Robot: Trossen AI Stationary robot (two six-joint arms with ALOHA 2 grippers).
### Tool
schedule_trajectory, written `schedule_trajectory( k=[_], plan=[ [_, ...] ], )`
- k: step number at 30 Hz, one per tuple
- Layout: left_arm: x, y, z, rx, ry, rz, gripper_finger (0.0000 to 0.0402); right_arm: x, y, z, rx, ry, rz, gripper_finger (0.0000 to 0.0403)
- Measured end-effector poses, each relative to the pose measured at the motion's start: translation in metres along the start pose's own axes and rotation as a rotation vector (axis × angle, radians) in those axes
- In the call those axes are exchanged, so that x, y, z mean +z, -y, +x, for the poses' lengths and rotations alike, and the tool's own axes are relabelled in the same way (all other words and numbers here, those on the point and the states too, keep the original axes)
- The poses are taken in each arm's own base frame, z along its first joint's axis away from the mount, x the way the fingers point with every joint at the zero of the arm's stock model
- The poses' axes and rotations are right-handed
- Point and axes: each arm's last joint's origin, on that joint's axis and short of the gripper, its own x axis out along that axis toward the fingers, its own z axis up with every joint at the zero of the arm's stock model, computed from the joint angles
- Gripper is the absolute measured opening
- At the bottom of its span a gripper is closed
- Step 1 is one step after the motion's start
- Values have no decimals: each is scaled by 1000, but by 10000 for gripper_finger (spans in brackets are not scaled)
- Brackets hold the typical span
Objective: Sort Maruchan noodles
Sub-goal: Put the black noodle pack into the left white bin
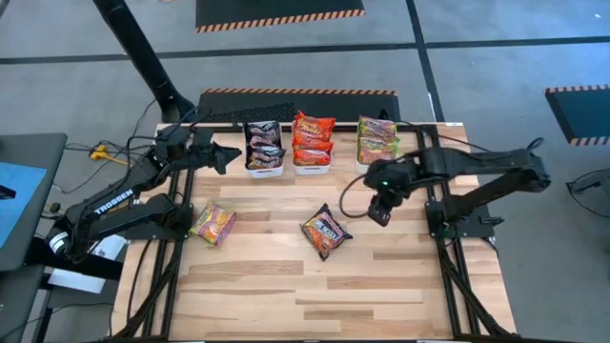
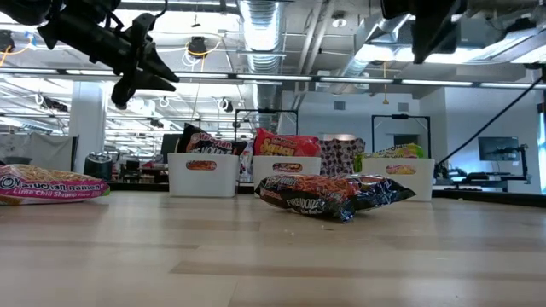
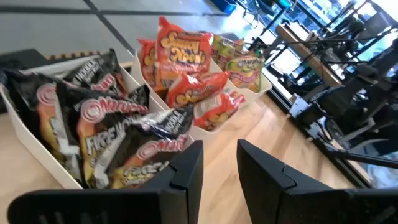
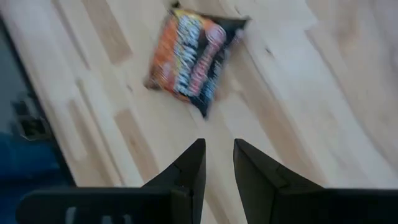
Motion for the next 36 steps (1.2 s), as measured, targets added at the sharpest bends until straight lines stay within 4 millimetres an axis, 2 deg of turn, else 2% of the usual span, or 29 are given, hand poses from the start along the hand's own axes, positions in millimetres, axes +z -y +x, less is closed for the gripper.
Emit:
schedule_trajectory(
  k=[7, 12, 17, 24, 31, 36],
  plan=[
    [0, 0, 0, 0, -5, -21, 86, -28, 8, 22, 37, 10, 26, 109],
    [-1, 0, 0, 2, -9, -22, 86, -37, 7, 46, 43, -12, 0, 110],
    [-3, -2, 0, 15, -32, -31, 86, -32, 2, 69, 109, 2, -5, 125],
    [-8, -4, 0, 42, -82, -31, 86, -15, -9, 93, 217, 56, -44, 179],
    [-10, -5, -1, 39, -107, -24, 86, -6, -3, 133, 150, -13, 13, 238],
    [-11, -4, -1, 6, -126, -31, 86, -1, 5, 161, 112, -62, 55, 250]
  ],
)
